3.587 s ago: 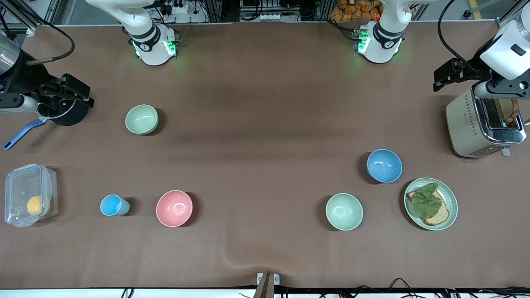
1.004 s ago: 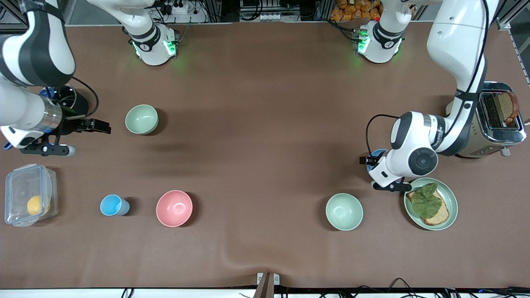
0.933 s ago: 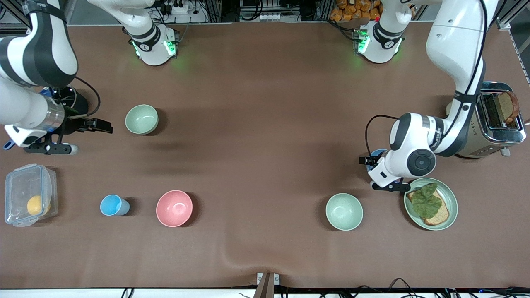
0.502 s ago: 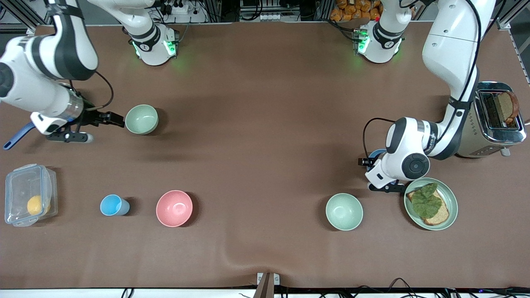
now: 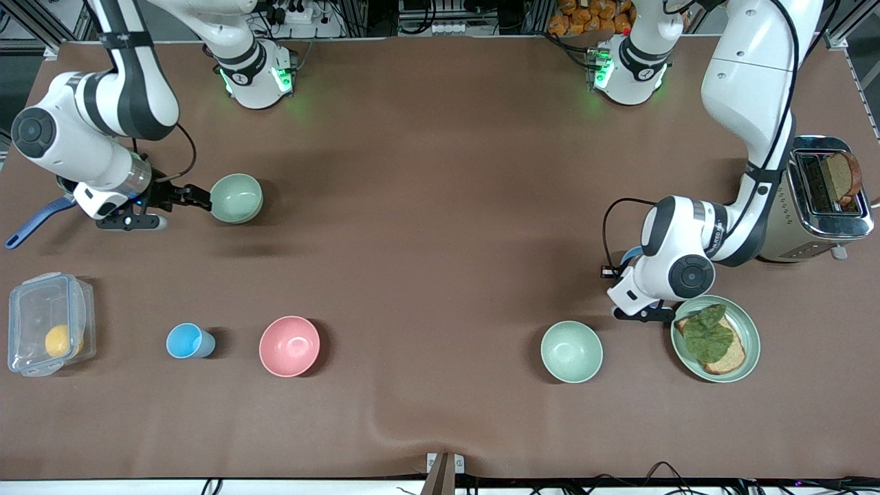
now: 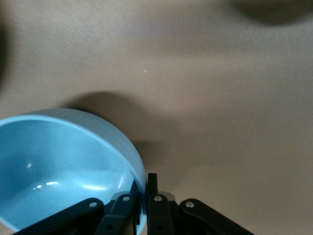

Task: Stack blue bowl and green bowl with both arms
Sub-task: 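Grasp the blue bowl with the left gripper while the right gripper grasps the green bowl, then lift the blue bowl with the left gripper while the right gripper lifts the green bowl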

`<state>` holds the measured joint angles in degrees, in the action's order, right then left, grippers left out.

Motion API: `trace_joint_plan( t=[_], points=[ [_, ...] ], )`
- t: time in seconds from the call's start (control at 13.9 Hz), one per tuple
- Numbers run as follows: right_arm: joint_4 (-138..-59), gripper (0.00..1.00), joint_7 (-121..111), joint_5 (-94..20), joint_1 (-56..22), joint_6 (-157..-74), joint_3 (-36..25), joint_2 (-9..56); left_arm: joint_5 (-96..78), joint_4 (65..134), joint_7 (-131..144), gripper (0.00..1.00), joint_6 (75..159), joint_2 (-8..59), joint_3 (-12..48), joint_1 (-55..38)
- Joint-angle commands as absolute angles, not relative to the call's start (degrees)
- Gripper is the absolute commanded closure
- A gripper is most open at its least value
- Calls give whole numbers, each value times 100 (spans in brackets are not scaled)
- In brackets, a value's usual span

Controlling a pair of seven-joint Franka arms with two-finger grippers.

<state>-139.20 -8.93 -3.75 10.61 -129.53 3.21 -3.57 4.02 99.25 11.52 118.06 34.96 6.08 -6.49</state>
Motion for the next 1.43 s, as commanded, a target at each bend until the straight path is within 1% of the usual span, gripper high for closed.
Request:
trace_joint_plan(
  t=[0.0,0.14,0.22,0.36,0.57,0.72,0.79,0.86,0.93,1.08,1.15,1.36],
  points=[
    [-14343,0,-1151,-492,1283,-13376,378,-457,501,9888,1318,100,11839,3297,615,-703],
    [-14589,0,-1151,-492,1275,-13823,378,-361,510,9888,1642,100,11786,3138,624,-861],
    [-14668,2,-1212,-492,1274,-14043,378,-273,510,9888,1765,100,11751,3077,624,-957],
    [-14765,8,-1598,-492,1379,-14298,378,-133,510,9879,1951,100,11506,2901,633,-1072],
    [-15002,18,-1740,-492,1433,-14896,387,166,501,9888,2091,100,11260,2515,712,-1063],
    [-15134,29,-1732,-492,1398,-15169,387,237,457,9888,2136,100,11066,2260,712,-1063],
    [-15178,37,-1740,-492,1389,-15248,387,290,440,9888,2136,100,10987,2128,721,-1063],
    [-15196,39,-1740,-492,1389,-15345,387,360,431,9888,2136,100,10899,2023,721,-1063],
    [-15240,46,-1740,-492,1389,-15441,395,413,422,9879,2171,100,10838,1943,721,-1063],
    [-15302,55,-1740,-492,1328,-15495,396,413,413,9870,2354,100,10819,1846,799,-1064],
    [-15302,63,-1740,-492,1292,-15495,404,413,413,9870,2521,100,10819,1846,852,-1055],
    [-15311,95,-1723,-492,1169,-15478,404,413,291,9782,3232,100,10811,1846,932,-1063]
  ],
)
